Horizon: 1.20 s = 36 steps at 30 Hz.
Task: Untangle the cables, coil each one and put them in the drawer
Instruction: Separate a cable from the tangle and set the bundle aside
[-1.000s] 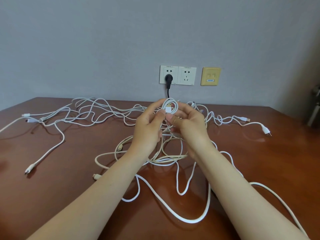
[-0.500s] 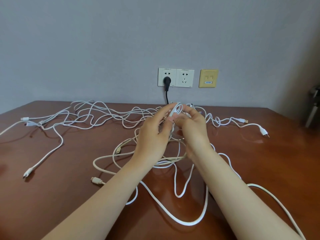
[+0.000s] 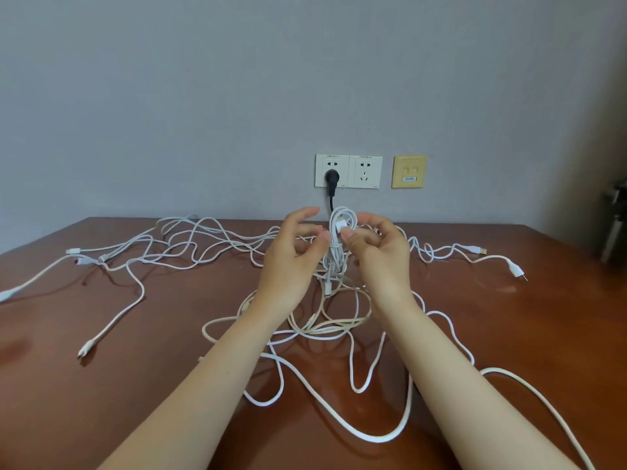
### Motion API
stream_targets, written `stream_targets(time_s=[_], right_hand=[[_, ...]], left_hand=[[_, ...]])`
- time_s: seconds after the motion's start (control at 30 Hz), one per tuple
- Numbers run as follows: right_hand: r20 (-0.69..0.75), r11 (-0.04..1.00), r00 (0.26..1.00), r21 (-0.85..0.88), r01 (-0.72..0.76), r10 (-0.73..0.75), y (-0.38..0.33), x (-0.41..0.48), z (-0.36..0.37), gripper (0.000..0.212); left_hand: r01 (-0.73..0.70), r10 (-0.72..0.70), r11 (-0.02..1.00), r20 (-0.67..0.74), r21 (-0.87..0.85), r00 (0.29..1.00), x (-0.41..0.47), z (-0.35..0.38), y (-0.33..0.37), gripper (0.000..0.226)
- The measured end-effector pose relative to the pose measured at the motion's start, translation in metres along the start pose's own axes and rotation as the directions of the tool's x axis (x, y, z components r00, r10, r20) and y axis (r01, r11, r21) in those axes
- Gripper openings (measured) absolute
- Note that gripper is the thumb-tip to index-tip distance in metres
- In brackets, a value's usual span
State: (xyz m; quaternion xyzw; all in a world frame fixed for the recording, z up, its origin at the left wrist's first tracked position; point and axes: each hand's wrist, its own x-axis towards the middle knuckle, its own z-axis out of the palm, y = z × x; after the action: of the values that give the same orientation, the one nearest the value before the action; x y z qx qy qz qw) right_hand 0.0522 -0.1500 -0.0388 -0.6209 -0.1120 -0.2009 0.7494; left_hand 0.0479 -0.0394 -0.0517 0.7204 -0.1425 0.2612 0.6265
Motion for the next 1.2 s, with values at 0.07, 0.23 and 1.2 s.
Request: stream_targets(time_s=[0.07, 0.23, 1.2], right_hand=[[0.023, 1.000, 1.000, 0.001, 0.008, -0.008, 0.000, -0.001, 0.000, 0.017], [0.072, 0.999, 0.997, -0.048, 0.007, -0.004, 0.001, 0.000, 0.001, 0.020], [0.532, 0.890, 0.746, -0.033, -0.455, 0.401, -0.010, -0.030, 0.147, 0.008]], left_hand=[[0.055, -0.055, 0.998, 0.040, 0.001, 0.998, 0.003, -0.001, 0.001, 0.023], [0.135, -0.133, 0.982, 0.026, -0.135, 0.991, 0.008, -0.004, 0.006, 0.022], [0.084, -0.153, 0.875, 0.108, 0.477, 0.982, 0.004, -0.236, 0.044, 0.032]])
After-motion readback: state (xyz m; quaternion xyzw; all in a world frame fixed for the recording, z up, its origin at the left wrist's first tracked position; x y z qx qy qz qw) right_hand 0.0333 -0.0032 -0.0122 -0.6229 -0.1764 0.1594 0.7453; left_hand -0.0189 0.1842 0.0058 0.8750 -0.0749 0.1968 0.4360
